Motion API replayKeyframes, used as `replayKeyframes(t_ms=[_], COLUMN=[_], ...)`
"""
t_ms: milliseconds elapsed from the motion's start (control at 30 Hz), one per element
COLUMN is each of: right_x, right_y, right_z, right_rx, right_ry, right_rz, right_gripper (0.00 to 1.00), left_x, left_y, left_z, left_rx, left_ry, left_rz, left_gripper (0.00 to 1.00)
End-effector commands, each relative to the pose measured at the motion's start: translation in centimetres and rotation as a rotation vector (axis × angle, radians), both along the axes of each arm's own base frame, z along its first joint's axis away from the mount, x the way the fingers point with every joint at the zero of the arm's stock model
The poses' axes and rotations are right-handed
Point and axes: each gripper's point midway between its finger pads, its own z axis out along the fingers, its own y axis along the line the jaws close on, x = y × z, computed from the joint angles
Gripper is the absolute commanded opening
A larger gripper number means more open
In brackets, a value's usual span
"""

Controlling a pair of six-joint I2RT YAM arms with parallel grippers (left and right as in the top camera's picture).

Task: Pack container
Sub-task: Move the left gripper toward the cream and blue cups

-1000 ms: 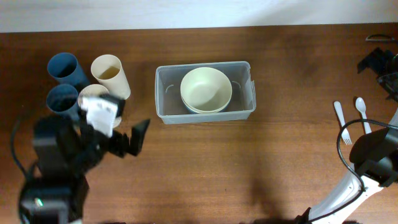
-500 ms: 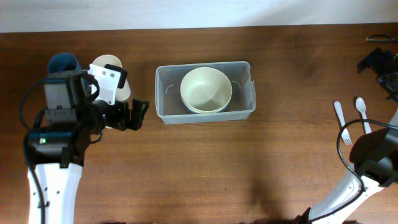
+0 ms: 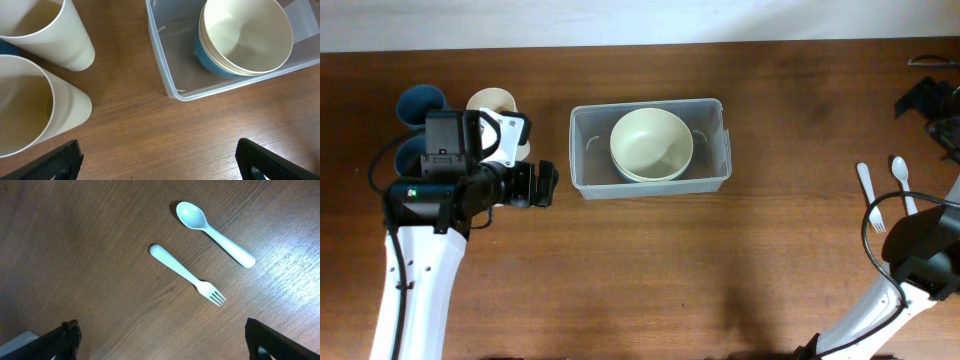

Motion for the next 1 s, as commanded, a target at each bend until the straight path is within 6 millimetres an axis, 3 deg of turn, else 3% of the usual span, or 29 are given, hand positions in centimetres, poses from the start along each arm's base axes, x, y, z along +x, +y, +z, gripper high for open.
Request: replayKeyframes(t_ms=[0, 200, 600, 800, 967], right_x=[0.0, 0.0, 0.0, 0.0, 0.0], right_y=[0.0, 0.0, 0.0, 0.0, 0.0], right_z=[-0.2, -0.2, -0.2, -0.2, -0.2], right_rx=[0.0, 0.0, 0.0, 0.0, 0.0], right_ry=[0.005, 0.005, 0.005, 0.005, 0.005], right_rz=[-0.007, -0.008, -0.007, -0.007, -0.007], right_gripper=[0.99, 0.99, 0.99, 0.99, 0.99], left_x=[0.2, 0.4, 1.9, 2.8, 3.9], left_y=[0.2, 1.0, 1.1, 3.0, 3.1], left_z=[0.4, -0.4, -4.2, -3.6, -1.4], left_rx=[0.007, 0.049, 0.058, 0.121, 0.124], left_ry=[-0.005, 0.017, 0.123, 0.091, 0.031], left_rz=[0.021, 0.047, 0.053, 0.157, 0.165], left_gripper=[1.0, 1.0, 1.0, 0.99, 1.0])
